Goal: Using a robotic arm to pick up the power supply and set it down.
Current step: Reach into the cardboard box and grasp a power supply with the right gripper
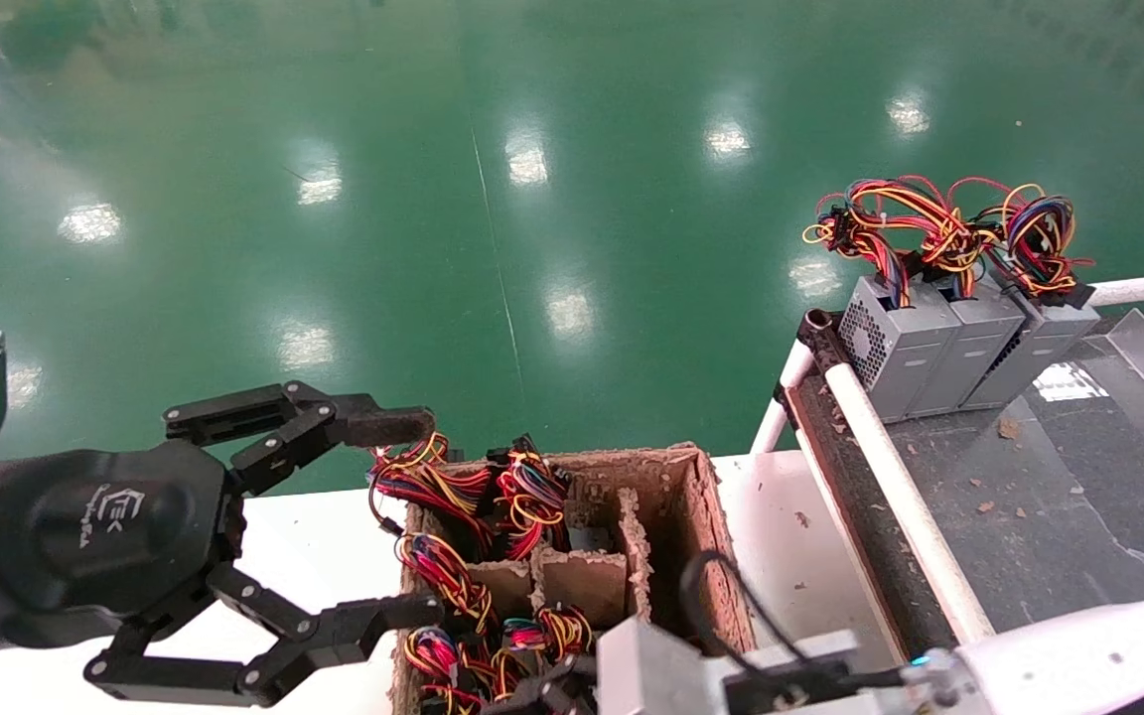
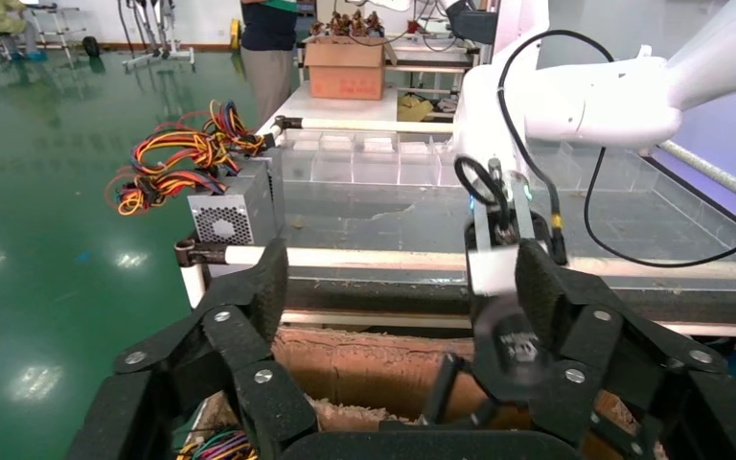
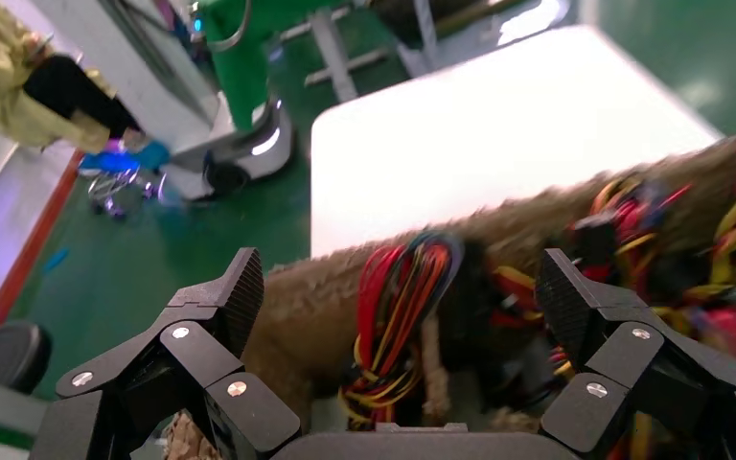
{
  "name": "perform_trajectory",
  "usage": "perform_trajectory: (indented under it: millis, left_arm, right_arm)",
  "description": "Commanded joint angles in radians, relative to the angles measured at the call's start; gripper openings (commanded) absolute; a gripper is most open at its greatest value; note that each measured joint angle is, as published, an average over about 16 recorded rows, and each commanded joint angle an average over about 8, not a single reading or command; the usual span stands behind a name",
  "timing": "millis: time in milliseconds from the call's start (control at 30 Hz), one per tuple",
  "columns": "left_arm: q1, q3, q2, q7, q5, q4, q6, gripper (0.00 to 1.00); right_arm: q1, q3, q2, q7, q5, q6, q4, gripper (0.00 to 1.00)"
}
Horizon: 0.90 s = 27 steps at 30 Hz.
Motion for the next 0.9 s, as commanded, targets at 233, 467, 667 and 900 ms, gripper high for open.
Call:
perform_trajectory:
  millis: [233,467,667,900]
  left_arm:
    - [0.000,0.000,0.000,0.000,0.000,0.000,0.000,1.00]
    - [0.000,0.000,0.000,0.000,0.000,0.000,0.000,1.00]
    - [0.000,0.000,0.000,0.000,0.000,0.000,0.000,1.00]
    - [0.000,0.000,0.000,0.000,0.000,0.000,0.000,1.00]
  right_arm:
    - [-0.007,-0.054,-0.058,0.020,-0.072,0.018,0.001,0.00]
    - [-0.010,-0.073,-0.083,0.031,-0.114,0.042,0.001,0.00]
    - [-0.011,-0.076,-0.096,0.028,-0.119,0.051,-0.003,0.00]
    - [-0.013,-0.081,-0.107,0.019,-0.125,0.054,-0.013,0.00]
